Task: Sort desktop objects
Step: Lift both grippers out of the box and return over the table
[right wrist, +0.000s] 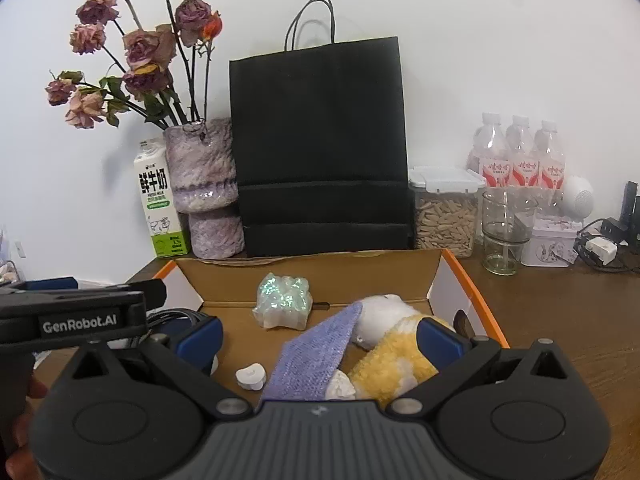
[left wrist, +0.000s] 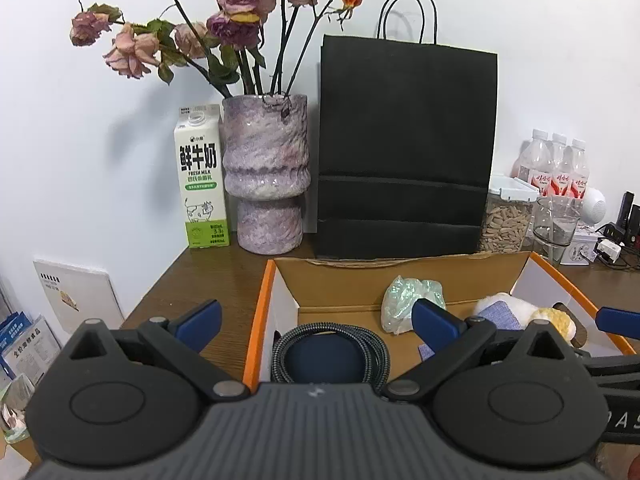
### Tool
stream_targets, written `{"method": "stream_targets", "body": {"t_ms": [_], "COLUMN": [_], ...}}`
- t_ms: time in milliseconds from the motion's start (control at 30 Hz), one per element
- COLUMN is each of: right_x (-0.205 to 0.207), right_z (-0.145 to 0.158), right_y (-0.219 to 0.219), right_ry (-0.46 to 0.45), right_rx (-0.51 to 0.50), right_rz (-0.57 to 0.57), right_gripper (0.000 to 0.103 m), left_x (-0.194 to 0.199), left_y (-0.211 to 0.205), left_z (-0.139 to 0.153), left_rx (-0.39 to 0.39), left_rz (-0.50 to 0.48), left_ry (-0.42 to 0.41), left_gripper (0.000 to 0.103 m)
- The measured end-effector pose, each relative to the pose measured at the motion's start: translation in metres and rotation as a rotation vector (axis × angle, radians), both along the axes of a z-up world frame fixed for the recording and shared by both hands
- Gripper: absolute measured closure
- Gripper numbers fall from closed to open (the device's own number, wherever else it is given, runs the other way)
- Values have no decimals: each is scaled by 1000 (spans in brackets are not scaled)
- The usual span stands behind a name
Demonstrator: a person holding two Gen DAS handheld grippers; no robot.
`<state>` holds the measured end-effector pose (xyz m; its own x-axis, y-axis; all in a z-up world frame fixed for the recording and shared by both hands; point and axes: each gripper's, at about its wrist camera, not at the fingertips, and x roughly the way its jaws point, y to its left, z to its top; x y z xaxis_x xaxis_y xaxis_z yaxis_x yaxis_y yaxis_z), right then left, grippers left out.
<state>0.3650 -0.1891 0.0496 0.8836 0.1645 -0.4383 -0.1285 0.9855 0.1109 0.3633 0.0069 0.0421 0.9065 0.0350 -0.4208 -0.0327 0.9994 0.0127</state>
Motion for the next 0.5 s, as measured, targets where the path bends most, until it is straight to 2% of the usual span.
{"method": "stream_targets", "body": {"t_ms": [500], "right_x": [-33], "right_z": [28], "right_y": [-3], "right_ry": [-72], "right_rx": [-1], "right_rz": [33], "right_gripper": [0], "left_x": [-44], "left_y": [5], "left_z": [25], "left_rx": [-30], "left_rz": [-12], "left_ry": [-73], "left_gripper": [0]}}
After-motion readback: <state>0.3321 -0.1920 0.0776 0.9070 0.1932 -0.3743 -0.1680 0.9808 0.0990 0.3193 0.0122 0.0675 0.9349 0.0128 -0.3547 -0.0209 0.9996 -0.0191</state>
